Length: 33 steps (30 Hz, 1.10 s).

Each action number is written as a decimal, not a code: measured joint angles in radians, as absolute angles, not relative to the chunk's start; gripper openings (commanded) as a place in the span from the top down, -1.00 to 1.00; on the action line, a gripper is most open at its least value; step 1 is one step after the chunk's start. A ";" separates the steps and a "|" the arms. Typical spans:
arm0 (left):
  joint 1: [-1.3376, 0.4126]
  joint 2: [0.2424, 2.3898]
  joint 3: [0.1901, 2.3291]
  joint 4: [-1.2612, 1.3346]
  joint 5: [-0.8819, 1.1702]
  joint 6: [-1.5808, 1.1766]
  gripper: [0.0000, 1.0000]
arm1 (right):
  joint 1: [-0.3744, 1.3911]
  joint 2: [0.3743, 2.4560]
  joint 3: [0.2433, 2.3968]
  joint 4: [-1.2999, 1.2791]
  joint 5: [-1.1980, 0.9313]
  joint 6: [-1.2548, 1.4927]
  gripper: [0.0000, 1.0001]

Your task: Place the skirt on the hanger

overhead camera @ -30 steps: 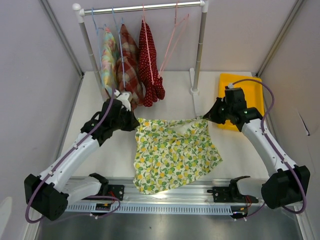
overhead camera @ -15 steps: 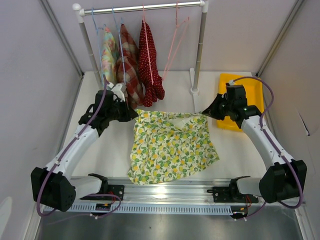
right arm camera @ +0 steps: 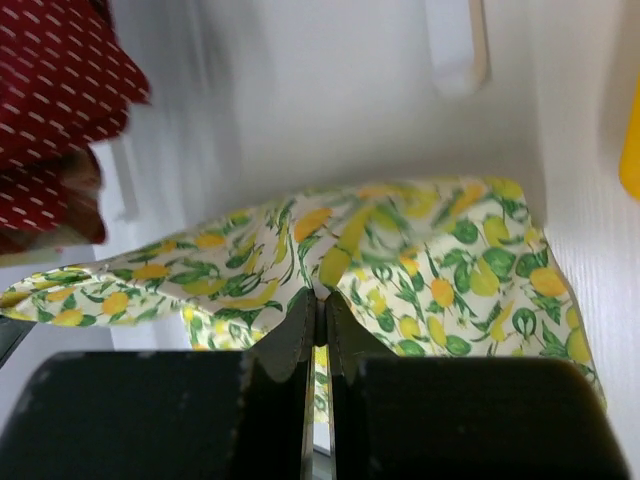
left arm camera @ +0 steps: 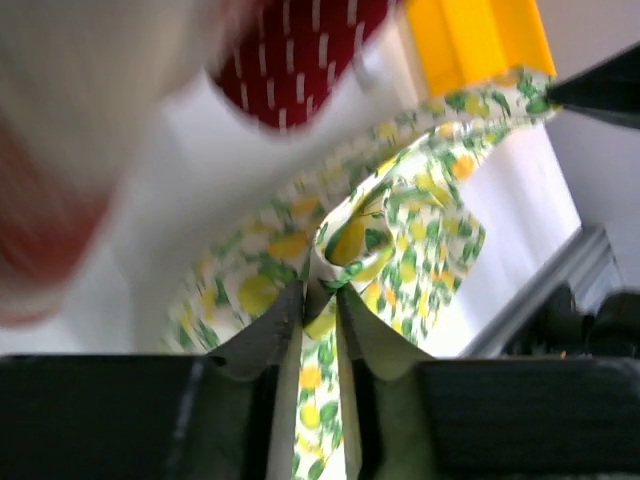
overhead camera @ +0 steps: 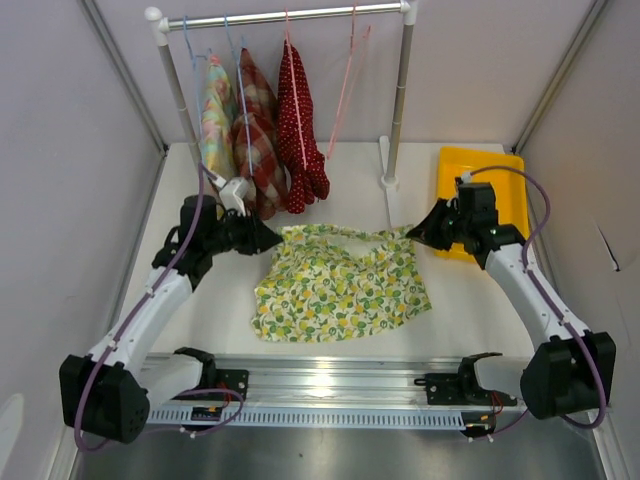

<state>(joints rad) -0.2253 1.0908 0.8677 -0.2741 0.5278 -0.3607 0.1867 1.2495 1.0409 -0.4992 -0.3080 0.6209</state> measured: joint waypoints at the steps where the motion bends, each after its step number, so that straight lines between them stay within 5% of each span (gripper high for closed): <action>1: -0.225 1.061 0.818 -0.270 0.544 -0.363 0.36 | 0.193 1.224 0.991 -0.498 -0.307 0.624 0.97; 6: -0.226 0.931 0.624 -0.292 0.597 -0.369 0.00 | 0.243 1.117 0.765 -0.501 -0.288 0.646 0.85; 9: -0.263 0.860 0.595 -0.339 0.580 -0.375 -0.22 | 0.245 1.063 0.653 -0.507 -0.276 0.667 0.48; 16: -0.306 0.799 0.709 -0.419 0.566 -0.380 -0.23 | 0.238 1.046 0.618 -0.524 -0.239 0.681 -0.28; 25: -0.419 0.822 1.050 -0.400 0.446 -0.363 -0.28 | 0.238 0.999 0.763 -0.588 -0.168 0.667 -0.42; 33: -0.563 1.172 1.536 -0.253 0.208 -0.274 -0.27 | 0.238 0.963 0.829 -0.612 -0.146 0.653 -0.43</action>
<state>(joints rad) -0.5632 1.1725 1.5360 -0.2527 0.2081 -0.2741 0.2379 0.9634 0.8288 -0.6125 -0.1455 0.6529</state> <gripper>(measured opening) 0.636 0.712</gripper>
